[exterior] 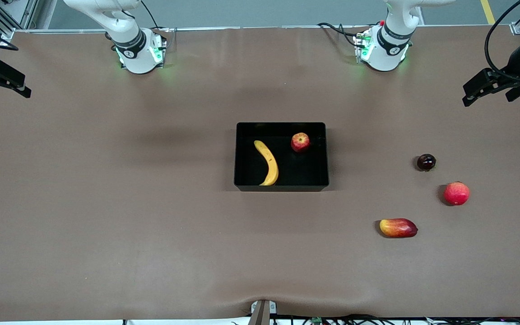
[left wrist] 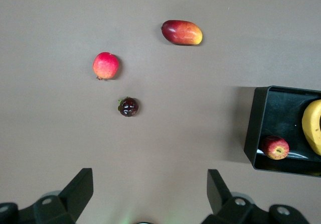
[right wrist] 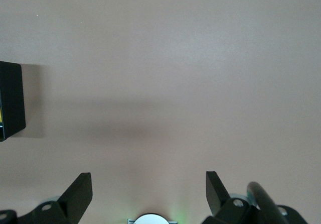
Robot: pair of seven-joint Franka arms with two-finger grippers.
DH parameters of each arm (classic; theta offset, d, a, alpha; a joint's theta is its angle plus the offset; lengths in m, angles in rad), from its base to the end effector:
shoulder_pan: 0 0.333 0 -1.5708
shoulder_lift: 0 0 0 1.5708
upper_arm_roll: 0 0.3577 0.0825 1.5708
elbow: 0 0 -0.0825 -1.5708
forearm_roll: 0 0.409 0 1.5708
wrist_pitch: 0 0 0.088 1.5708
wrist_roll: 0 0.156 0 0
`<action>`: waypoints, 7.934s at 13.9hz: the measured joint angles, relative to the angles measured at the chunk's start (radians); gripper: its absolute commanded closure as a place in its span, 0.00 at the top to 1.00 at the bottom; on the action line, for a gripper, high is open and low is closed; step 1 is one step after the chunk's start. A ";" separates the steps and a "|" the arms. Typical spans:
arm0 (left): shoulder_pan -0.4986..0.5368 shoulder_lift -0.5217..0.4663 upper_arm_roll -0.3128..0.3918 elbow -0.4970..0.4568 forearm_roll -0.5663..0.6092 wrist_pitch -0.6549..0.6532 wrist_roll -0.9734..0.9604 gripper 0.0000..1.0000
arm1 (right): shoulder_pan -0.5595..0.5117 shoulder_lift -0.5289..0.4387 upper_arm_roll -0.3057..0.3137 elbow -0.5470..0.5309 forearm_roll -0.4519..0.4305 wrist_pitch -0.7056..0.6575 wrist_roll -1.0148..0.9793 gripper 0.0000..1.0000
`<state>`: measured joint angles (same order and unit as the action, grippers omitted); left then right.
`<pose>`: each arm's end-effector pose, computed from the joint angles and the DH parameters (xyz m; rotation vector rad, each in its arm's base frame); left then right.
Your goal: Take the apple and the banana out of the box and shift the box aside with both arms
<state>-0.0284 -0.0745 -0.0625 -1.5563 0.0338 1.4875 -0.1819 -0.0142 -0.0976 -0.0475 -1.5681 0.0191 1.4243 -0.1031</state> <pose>0.5427 -0.0454 0.6589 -3.1009 -0.1460 -0.0166 0.5258 -0.0307 0.6602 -3.1128 -0.0686 0.0688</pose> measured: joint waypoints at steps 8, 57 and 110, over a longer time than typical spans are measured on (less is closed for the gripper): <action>-0.011 0.087 -0.007 0.004 0.000 0.003 -0.007 1.00 | 0.000 0.003 -0.001 0.004 0.000 0.006 0.000 1.00; -0.444 0.630 -0.236 -0.301 0.157 0.660 -1.214 0.00 | -0.004 0.126 -0.006 0.025 -0.002 0.003 0.000 1.00; 0.193 0.784 -0.095 0.093 0.167 0.768 -0.233 0.00 | 0.270 0.318 0.005 -0.041 0.118 0.210 0.333 1.00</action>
<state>0.1648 0.7092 -0.1571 -1.4629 0.2004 2.2558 -0.4151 0.2555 0.2204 -0.0422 -1.6086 0.1367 1.6346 0.2302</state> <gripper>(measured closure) 0.322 0.000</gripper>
